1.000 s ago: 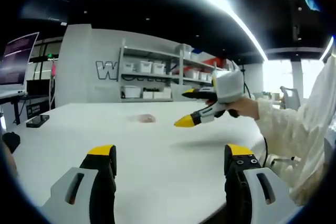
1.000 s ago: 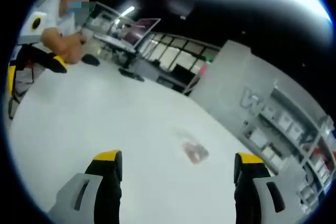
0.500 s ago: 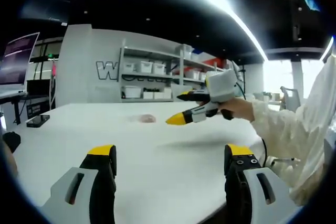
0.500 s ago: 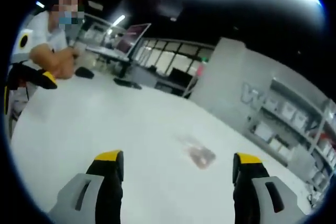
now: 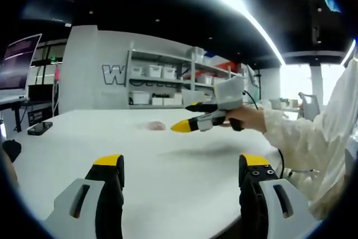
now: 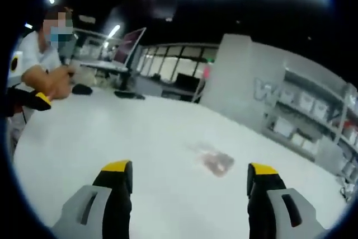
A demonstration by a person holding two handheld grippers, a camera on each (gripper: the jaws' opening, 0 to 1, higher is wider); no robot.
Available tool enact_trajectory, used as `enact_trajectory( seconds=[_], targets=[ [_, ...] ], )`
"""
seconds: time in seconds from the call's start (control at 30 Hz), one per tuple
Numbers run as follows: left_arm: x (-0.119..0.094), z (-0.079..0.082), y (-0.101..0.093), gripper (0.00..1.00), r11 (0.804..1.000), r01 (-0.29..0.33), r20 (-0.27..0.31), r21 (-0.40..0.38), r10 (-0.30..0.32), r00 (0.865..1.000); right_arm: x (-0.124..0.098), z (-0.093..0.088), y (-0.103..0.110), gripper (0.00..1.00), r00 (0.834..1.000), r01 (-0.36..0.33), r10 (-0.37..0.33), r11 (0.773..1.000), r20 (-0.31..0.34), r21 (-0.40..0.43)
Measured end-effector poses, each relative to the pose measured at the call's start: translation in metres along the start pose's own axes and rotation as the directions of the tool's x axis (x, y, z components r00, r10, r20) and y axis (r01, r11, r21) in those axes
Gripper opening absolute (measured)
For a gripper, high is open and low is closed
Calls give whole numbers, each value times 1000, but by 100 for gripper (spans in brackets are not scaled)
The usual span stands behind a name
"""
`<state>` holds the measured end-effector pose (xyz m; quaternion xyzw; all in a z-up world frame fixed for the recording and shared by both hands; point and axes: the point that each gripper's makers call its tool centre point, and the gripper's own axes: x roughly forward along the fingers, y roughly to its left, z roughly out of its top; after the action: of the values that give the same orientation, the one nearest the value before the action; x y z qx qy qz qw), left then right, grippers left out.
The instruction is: Open the resealable bag by pulling the two sides of the seal apart until the entire bag opening is separated and visibly accessible.
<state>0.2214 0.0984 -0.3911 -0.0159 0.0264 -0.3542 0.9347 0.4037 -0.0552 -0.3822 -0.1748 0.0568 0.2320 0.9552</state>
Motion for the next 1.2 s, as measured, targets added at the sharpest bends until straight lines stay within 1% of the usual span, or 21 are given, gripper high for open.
enact_trajectory(
  seconds=[0.17, 0.33, 0.47, 0.63, 0.77, 0.97, 1.1, 1.2],
  targets=[
    [0, -1, -1, 82, 1000, 1, -1, -1, -1, 1000, 7, -4, -3, 82, 1000, 9, -9, 999, 7, 50],
    [1, -2, -2, 82, 1000, 2, -6, -1, -2, 1000, 13, -12, -7, 81, 1000, 26, -25, 999, -13, 45],
    [2, -1, -2, 82, 1000, 2, -3, -2, -2, 1000, 15, -12, -6, 80, 999, 33, -32, 998, -13, 44],
    [2, -3, -3, 82, 1000, 5, -5, -4, -5, 1000, 20, -11, -9, 80, 998, 62, -62, 998, -8, -4],
    [2, -4, -3, 82, 1000, 6, -9, -2, -6, 1000, 27, -13, -7, 80, 998, 58, -58, 998, -19, -17],
    [1, -3, -2, 82, 1000, 3, -6, -3, -3, 1000, 31, -17, -2, 79, 997, 60, -63, 995, -37, -78],
    [1, -3, -2, 82, 1000, 5, -6, -4, -5, 1000, 36, -16, -6, 80, 996, 76, -80, 990, -29, -123],
    [1, -3, -2, 82, 1000, 8, -5, -2, -8, 1000, 39, -16, -8, 80, 996, 79, -83, 989, -27, -124]
  ],
)
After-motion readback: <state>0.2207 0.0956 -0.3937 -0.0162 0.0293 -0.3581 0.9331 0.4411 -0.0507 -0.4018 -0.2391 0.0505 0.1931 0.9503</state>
